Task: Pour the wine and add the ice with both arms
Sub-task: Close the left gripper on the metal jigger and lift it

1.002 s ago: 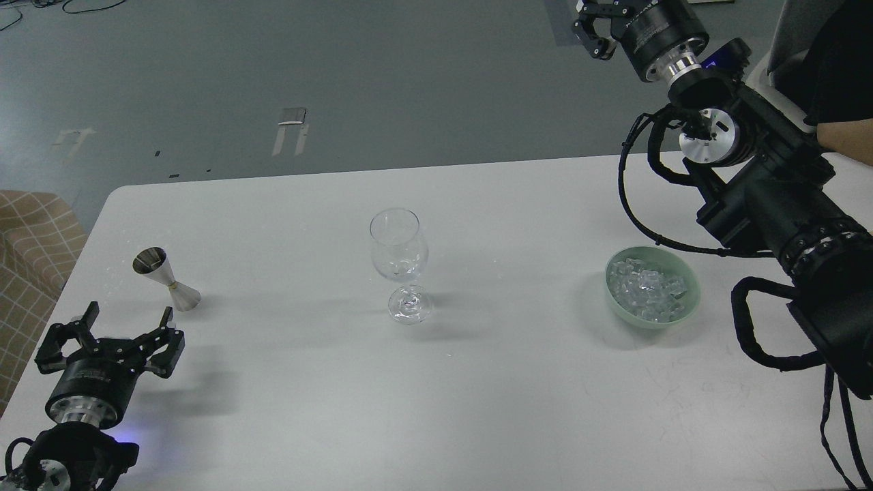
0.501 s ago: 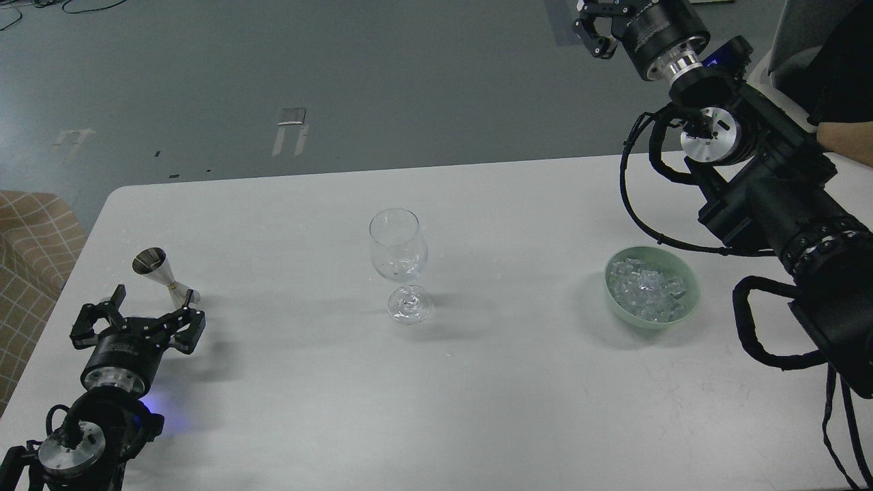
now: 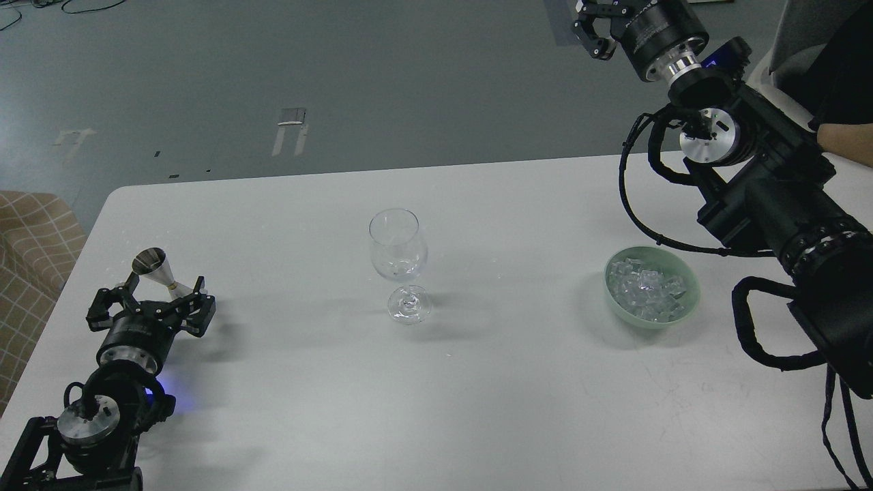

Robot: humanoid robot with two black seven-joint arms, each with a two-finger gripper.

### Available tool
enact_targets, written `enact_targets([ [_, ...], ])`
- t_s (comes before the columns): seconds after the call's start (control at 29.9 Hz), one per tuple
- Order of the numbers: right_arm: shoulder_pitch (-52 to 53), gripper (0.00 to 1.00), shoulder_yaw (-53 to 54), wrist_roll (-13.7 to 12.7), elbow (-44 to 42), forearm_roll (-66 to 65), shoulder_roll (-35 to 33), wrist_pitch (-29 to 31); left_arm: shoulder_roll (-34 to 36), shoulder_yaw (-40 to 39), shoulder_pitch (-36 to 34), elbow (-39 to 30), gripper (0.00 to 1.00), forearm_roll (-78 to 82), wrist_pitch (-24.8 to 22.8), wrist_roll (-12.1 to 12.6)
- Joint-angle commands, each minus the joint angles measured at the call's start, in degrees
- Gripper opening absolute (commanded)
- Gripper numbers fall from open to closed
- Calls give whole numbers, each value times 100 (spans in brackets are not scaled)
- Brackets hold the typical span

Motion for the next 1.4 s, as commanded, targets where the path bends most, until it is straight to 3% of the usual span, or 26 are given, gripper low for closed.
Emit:
enact_targets([
  [0.0,-3,100,0,1,3,0,-8,0,-7,8,-98,198,98,36,-115,3],
  [0.13,-3,100,1,1,3,0,-17,0,37,209,-221,435,93,89,-255,12],
  [0.27,-3,100,0,1,3,0,-8,0,55,324,-292,488,71,98,-378,12],
  [0.47,-3,100,0,1,3,0,-8,0,55,315,-353,497,66,230,-370,3],
  [0.7,-3,100,9,1,12,0,1,0,55,315,-433,751,50,230,-405,3],
  [1.07,15,100,9,1,12,0,10,0,46,298,-441,752,5,204,-493,-14],
  [1.37,15,100,0,1,12,9,18,-5,11,263,-468,752,0,160,-493,-67],
])
